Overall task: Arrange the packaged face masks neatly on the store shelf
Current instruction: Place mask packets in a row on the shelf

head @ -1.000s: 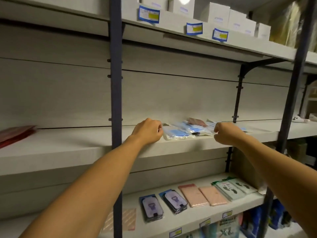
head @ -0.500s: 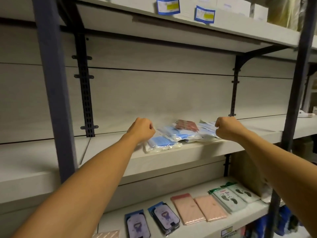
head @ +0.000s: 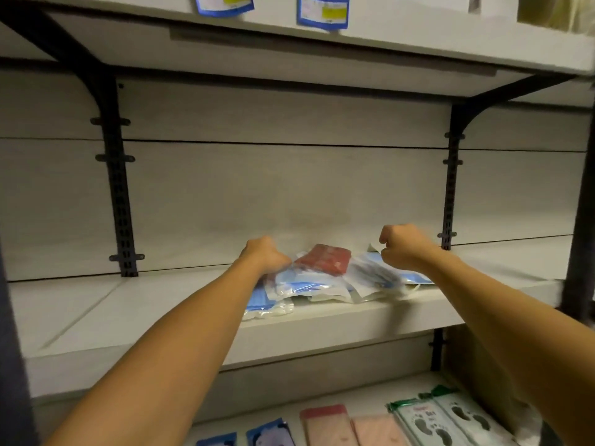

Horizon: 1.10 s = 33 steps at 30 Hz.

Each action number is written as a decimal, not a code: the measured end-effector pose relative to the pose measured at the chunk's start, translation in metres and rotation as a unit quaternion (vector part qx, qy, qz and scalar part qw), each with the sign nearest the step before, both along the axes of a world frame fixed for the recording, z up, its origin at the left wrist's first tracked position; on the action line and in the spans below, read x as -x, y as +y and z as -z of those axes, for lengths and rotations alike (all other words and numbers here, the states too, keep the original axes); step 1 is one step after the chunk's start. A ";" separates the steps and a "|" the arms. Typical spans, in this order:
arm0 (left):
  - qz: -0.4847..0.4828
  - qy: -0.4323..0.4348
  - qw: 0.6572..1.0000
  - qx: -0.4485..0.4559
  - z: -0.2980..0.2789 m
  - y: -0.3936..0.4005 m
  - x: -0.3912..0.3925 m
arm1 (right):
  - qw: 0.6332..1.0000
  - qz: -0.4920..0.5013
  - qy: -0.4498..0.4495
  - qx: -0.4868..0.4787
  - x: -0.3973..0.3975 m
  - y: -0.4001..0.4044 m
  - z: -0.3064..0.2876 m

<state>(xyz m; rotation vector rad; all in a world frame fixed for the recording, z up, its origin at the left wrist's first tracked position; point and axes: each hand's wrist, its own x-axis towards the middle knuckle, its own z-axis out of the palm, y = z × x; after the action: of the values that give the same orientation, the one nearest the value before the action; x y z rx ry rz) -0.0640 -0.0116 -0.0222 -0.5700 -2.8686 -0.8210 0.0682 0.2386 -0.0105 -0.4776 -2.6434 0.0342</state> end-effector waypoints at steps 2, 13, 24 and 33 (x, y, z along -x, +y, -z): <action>-0.019 -0.031 0.999 -0.002 -0.001 0.011 -0.002 | 1.000 -0.012 -0.005 -0.003 0.008 0.012 0.001; -0.073 -0.182 0.977 -0.089 -0.002 0.015 0.010 | 0.998 -0.054 -0.006 0.017 0.040 0.028 0.009; -0.086 -0.143 0.965 -0.204 -0.012 -0.025 0.003 | 0.996 -0.079 -0.009 0.029 0.047 0.010 -0.003; -0.127 -0.136 0.953 -0.240 -0.011 -0.105 0.011 | 0.991 -0.121 0.002 0.050 0.064 -0.044 -0.014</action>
<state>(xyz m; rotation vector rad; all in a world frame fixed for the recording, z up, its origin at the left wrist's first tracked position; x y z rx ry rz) -0.0751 -0.1170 -0.0108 -0.0289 -2.7152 -1.5784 0.0047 0.1941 0.0039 -0.1846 -2.6906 0.2426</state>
